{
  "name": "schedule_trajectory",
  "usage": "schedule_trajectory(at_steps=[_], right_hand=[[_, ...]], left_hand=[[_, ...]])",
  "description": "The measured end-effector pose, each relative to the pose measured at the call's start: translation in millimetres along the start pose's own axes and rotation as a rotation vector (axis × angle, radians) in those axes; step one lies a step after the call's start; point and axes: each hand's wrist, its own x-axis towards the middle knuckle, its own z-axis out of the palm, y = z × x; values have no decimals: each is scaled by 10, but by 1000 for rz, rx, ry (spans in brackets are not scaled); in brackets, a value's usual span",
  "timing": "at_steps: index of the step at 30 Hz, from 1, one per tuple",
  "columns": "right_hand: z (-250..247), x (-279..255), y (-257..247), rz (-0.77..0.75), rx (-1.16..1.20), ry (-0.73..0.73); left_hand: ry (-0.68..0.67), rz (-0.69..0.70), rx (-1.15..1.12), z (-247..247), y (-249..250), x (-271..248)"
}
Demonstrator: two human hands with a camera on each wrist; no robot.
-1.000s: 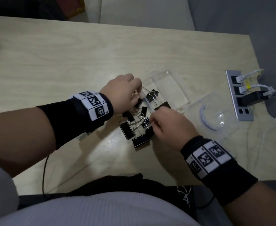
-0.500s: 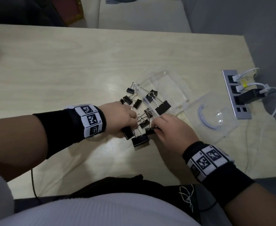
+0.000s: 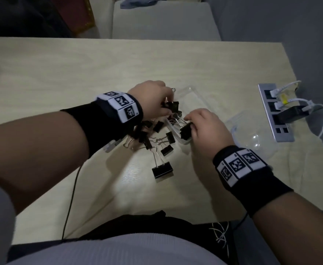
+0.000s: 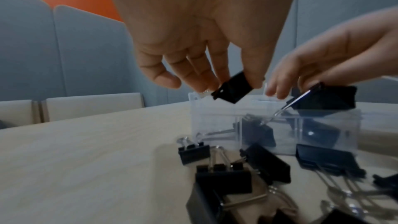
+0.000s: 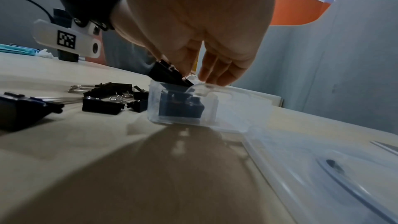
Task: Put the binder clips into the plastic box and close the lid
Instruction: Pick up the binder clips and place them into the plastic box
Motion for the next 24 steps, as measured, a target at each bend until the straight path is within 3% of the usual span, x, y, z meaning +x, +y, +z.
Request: schedule_trajectory(at_steps=[6, 17, 24], right_hand=[[18, 17, 25, 21, -46, -53], [36, -90, -47, 56, 65, -77], [14, 16, -17, 180, 180, 99]], left_hand=[[-67, -41, 170, 140, 129, 207], [-100, -1, 153, 178, 182, 218], [-78, -45, 234, 194, 222, 279]])
